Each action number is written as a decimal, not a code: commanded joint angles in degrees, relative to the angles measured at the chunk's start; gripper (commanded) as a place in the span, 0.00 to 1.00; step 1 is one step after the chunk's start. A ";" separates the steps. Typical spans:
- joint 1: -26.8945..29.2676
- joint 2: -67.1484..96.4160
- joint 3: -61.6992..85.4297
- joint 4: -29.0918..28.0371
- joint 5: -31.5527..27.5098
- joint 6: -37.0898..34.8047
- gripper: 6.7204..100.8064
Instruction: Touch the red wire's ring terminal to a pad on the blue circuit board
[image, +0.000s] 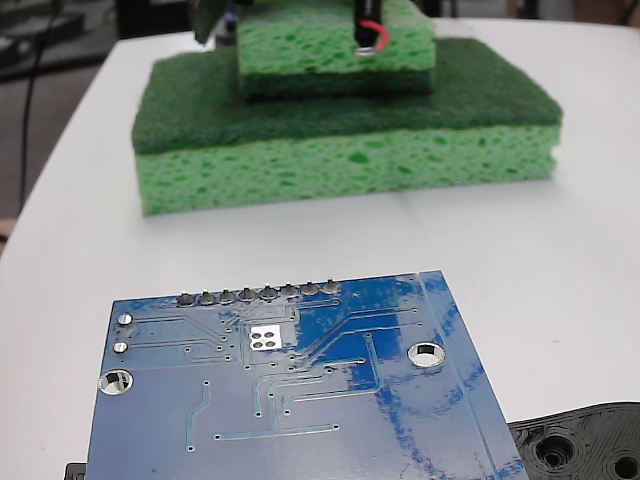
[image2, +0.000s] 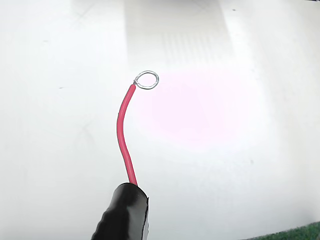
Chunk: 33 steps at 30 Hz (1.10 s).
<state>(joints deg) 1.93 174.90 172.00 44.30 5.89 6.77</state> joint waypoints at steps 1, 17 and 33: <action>1.14 0.09 -0.70 -0.09 -1.05 -0.18 0.99; 6.59 -17.05 -15.47 -1.76 -4.57 -3.16 0.99; 15.03 -48.43 -40.34 -5.45 -15.64 -9.76 0.99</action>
<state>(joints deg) 16.79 126.39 132.19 39.20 -9.05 -2.99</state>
